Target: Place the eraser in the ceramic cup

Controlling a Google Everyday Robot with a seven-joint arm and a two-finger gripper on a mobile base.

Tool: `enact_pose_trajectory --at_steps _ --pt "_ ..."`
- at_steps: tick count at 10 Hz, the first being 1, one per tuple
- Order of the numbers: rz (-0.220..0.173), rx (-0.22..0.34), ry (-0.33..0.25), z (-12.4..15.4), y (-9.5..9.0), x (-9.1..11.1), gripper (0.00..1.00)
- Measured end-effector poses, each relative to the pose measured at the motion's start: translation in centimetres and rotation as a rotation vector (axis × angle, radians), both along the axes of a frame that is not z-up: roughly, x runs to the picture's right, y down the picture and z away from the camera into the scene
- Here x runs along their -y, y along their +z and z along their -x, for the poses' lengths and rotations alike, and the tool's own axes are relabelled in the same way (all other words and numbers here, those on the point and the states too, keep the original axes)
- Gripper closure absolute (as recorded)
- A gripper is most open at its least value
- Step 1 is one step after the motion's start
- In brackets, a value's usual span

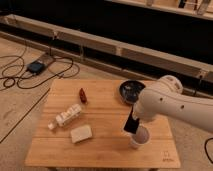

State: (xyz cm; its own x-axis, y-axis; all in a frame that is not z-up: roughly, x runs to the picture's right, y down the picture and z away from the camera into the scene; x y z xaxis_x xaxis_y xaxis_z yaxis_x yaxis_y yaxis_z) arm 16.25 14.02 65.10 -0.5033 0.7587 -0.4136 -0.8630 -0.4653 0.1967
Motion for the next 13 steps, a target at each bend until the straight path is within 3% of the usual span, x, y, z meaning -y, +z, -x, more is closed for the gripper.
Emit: enact_pose_trajectory --at_steps 8,13 --pt "-0.017 0.019 0.007 -3.6 -0.9 -1.9 1.0" --pt "-0.064 0.024 0.005 -4.1 -0.1 -3.1 1.0"
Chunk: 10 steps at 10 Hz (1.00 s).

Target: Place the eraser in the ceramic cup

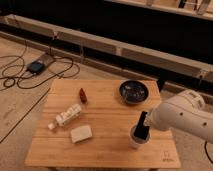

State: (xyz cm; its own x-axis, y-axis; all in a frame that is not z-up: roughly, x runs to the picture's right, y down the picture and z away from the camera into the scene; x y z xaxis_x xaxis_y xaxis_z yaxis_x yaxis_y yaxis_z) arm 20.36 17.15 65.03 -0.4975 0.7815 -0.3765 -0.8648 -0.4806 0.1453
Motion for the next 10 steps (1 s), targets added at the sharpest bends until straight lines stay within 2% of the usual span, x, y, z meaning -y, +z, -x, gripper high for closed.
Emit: enact_pose_trajectory --at_steps 2,3,7,9,10 --pt "-0.02 -0.009 0.01 -0.1 0.5 -0.3 0.98" --pt "-0.027 -0.015 0.012 -0.1 0.6 -0.5 0.91" --pt "-0.044 -0.027 0.023 0.4 1.1 -1.1 0.51" --pt "-0.051 -0.03 0.026 0.8 1.1 -1.3 0.34" --pt "-0.057 -0.031 0.029 1.1 1.1 -1.4 0.29"
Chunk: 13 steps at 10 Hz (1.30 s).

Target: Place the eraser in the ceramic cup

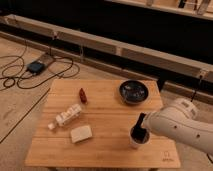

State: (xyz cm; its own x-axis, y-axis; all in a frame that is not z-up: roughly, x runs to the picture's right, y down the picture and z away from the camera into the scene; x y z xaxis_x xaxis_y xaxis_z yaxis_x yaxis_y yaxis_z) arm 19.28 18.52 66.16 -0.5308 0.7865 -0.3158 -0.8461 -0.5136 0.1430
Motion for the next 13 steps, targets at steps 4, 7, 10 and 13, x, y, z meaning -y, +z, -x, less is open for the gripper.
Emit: enact_pose_trajectory --at_steps 4,7,10,13 --pt "-0.01 -0.005 0.012 0.5 -0.1 -0.5 0.29" --pt "-0.012 -0.008 0.013 0.8 -0.2 -0.7 0.29" --pt "-0.011 0.009 -0.016 2.1 -0.2 0.1 0.29" --pt "-0.011 0.005 -0.014 1.9 -0.2 0.1 0.29"
